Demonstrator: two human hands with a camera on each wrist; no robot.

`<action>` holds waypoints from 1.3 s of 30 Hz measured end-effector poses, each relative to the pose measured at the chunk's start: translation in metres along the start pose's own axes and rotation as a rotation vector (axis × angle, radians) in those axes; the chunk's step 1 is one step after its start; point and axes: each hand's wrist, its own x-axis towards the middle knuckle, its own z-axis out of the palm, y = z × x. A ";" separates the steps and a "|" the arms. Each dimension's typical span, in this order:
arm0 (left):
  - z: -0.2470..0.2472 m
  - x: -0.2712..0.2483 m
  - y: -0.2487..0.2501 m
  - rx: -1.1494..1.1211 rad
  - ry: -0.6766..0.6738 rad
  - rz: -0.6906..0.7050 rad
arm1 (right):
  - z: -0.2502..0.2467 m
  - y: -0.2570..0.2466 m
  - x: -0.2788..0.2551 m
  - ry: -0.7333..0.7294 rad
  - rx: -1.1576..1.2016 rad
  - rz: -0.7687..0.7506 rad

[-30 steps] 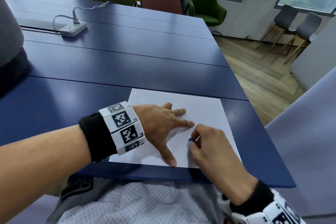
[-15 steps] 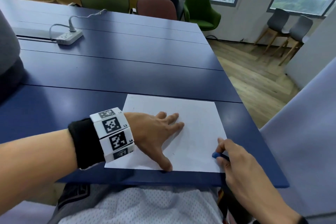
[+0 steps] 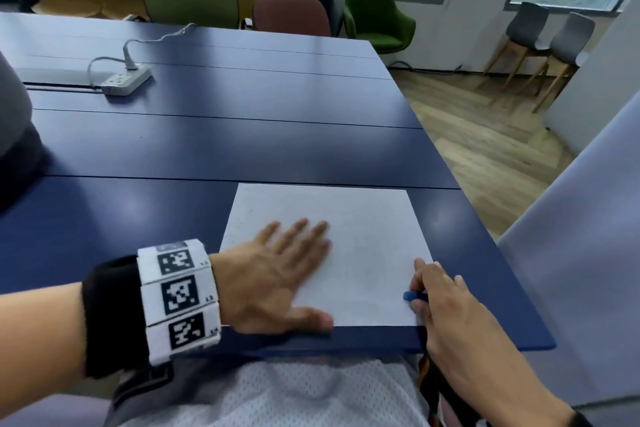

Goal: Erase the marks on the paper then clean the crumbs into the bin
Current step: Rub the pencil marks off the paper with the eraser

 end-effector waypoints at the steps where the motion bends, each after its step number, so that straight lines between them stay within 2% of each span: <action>1: -0.002 0.000 0.010 -0.021 0.013 0.121 | -0.001 -0.001 0.000 -0.012 -0.010 0.018; 2: -0.002 0.000 0.019 -0.043 0.023 0.214 | -0.001 -0.002 0.001 -0.025 -0.017 0.031; 3: 0.001 0.002 0.025 -0.056 0.030 0.250 | -0.001 -0.002 0.001 -0.028 -0.024 0.030; 4: 0.003 0.004 0.025 -0.056 0.034 0.220 | -0.001 -0.002 0.001 -0.025 -0.029 0.019; 7: -0.001 0.019 0.009 -0.029 0.024 -0.087 | -0.001 -0.001 0.001 -0.009 -0.030 -0.031; 8: -0.007 0.026 0.004 -0.026 0.044 -0.159 | -0.001 -0.001 0.001 -0.002 -0.032 -0.036; 9: -0.013 0.034 0.002 -0.029 0.075 -0.173 | -0.002 -0.002 0.001 -0.001 -0.044 -0.034; 11: -0.023 0.049 0.009 -0.033 0.107 -0.068 | -0.003 -0.004 0.003 -0.018 -0.059 -0.007; 13: -0.028 0.061 0.021 -0.034 0.084 0.053 | -0.005 -0.007 0.002 -0.043 -0.078 0.014; 15: -0.027 0.065 0.022 -0.054 0.058 0.056 | -0.008 -0.010 0.001 -0.039 -0.074 0.004; 17: -0.024 0.061 0.009 -0.076 0.044 -0.041 | -0.010 -0.010 0.000 -0.014 -0.086 -0.027; 21: -0.021 0.053 -0.026 -0.142 0.032 -0.405 | -0.012 -0.012 0.001 0.005 -0.142 -0.058; 22: -0.025 0.055 -0.028 -0.152 0.047 -0.455 | -0.012 -0.013 0.002 0.004 -0.157 -0.065; 23: -0.028 0.058 -0.026 -0.154 0.065 -0.446 | -0.013 -0.013 0.002 0.003 -0.167 -0.068; 26: -0.035 0.063 -0.004 -0.128 0.059 -0.166 | -0.013 -0.010 0.003 0.023 -0.175 -0.084; 27: -0.032 0.064 0.002 -0.128 0.038 -0.113 | -0.012 -0.008 0.003 0.028 -0.173 -0.087; 28: -0.027 0.065 0.003 -0.144 0.028 -0.127 | -0.011 -0.005 0.003 0.028 -0.179 -0.095; 31: -0.024 0.064 -0.009 -0.199 0.034 -0.369 | -0.008 -0.001 0.004 0.021 -0.207 -0.104; 33: -0.034 0.064 -0.018 -0.173 0.013 -0.458 | -0.007 -0.001 0.005 0.016 -0.221 -0.105; 39: -0.052 0.062 -0.023 -0.165 -0.055 -0.385 | -0.015 -0.004 0.006 -0.040 -0.218 -0.111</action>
